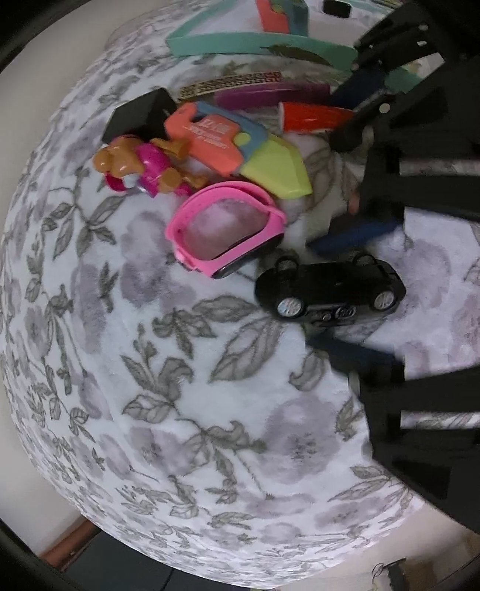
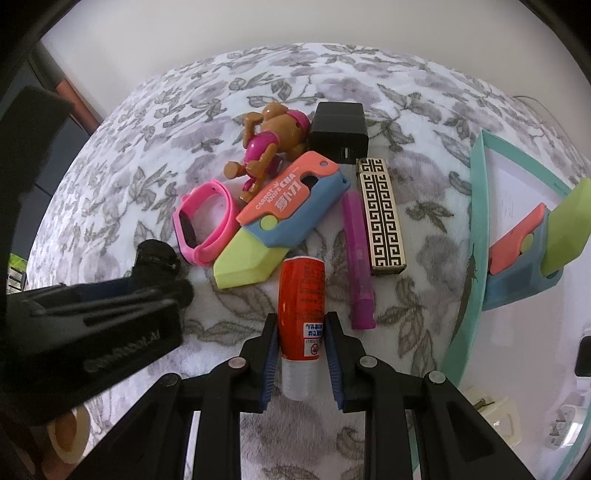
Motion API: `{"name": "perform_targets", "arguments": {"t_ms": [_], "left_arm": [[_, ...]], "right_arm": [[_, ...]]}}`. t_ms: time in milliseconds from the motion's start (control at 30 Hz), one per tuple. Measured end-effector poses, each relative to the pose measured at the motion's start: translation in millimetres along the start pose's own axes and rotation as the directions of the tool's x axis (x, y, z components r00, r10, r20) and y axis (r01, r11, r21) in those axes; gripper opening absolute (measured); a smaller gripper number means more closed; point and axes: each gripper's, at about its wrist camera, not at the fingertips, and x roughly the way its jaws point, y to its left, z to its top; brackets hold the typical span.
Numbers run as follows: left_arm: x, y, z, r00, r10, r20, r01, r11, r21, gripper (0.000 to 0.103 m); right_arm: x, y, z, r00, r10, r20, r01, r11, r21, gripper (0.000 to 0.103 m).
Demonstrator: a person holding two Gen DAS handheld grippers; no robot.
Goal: Organize rigid objects
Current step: 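Grasp black toy car with left gripper while right gripper grasps red glue stick, then lift car and glue stick and carry both over the tray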
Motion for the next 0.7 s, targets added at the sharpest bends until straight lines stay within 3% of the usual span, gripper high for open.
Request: {"name": "perform_targets", "arguments": {"t_ms": [33,367,600,700], "left_arm": [[0,0,-1,1.000,-0.008,0.000,0.008,1.000,-0.004,0.030],[-20,11,6,0.999,0.000,0.039,0.001,0.999,-0.037,0.030],[-64,23,12,0.989,-0.029,0.143,0.041,0.995,-0.086,0.030],[-94,27,12,0.973,-0.048,0.227,0.073,0.992,-0.103,0.030]], "right_arm": [[0,0,0,1.000,0.000,0.000,0.000,1.000,0.001,0.026],[-2,0,0,1.000,0.001,-0.015,0.000,1.000,0.010,0.025],[-15,-4,0,0.999,0.034,-0.001,-0.034,0.999,0.031,0.025],[-35,-5,4,0.998,0.047,0.048,-0.048,0.998,0.037,0.025]]}}
